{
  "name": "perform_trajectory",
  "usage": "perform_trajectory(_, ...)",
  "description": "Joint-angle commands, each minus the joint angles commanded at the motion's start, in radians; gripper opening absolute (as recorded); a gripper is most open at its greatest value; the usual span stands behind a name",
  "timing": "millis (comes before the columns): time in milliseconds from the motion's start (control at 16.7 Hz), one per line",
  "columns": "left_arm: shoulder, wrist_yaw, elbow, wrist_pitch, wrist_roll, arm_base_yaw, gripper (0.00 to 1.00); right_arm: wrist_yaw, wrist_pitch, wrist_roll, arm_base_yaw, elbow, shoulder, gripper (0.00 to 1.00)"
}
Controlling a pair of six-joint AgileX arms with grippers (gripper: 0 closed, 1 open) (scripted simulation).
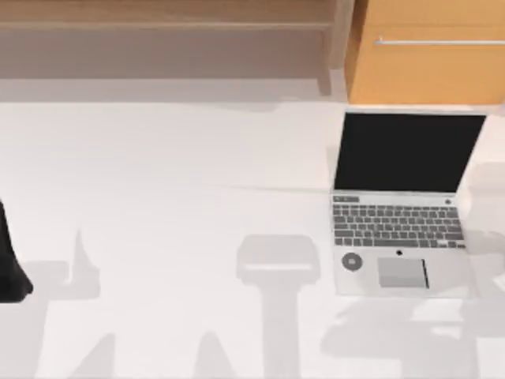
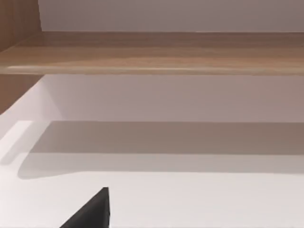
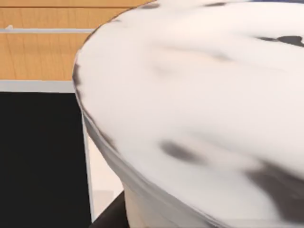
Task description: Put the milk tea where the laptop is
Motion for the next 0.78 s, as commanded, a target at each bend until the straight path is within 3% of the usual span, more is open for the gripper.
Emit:
perform_trajectory(420, 0.0, 0.0, 0.0, 0.0, 0.0, 0.0, 1.0, -0.01, 0.204, 0.006, -0.021, -0.021, 0.101, 0.0)
perform_trajectory(780, 0.0, 0.0, 0.0, 0.0, 0.0, 0.0, 1.0, 0.024, 0.264, 0.007, 0.008, -0.001, 0.253, 0.0)
